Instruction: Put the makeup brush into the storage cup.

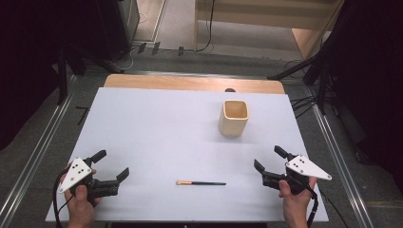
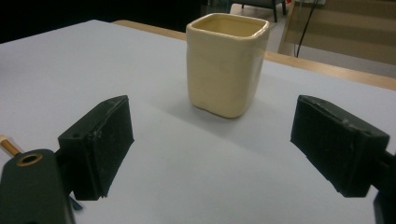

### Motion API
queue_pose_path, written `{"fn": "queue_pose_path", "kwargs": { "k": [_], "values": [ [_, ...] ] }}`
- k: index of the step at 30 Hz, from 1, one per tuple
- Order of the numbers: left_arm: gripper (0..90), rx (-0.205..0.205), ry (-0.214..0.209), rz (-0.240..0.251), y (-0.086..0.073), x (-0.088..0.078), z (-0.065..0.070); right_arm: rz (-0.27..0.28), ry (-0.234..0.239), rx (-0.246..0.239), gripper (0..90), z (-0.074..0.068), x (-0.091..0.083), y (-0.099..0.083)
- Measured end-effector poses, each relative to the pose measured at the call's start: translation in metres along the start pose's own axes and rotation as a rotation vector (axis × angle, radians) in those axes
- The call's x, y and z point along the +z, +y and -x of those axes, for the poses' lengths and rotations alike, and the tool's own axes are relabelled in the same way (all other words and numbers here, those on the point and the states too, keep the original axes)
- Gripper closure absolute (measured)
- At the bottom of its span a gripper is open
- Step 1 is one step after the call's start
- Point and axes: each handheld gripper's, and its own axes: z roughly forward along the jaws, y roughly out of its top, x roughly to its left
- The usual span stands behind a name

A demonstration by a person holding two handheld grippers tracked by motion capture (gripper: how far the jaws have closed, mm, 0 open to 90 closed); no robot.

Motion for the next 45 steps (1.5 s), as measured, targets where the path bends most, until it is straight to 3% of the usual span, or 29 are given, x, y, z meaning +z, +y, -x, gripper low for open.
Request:
{"fn": "queue_pose_path", "kwargs": {
  "k": [17,24,28,41,45],
  "values": [
    [0.4,-0.002,-0.006,-0.004,0.000,0.004,0.000,-0.025,0.097,-0.044,13.7,-0.017,0.024,0.026],
    [0.4,-0.001,-0.006,-0.003,0.000,0.005,0.000,-0.072,0.140,-0.076,15.4,-0.025,0.038,0.035],
    [0.4,-0.001,-0.003,-0.005,0.000,0.005,0.000,-0.105,0.141,-0.119,20.5,-0.031,0.044,0.043],
    [0.4,-0.004,0.002,-0.002,0.000,0.006,-0.001,-0.138,0.255,-0.164,23.6,-0.041,0.069,0.069],
    [0.4,-0.001,0.007,0.003,0.001,0.005,-0.001,-0.178,0.312,-0.171,25.0,-0.048,0.080,0.080]
  ]
}}
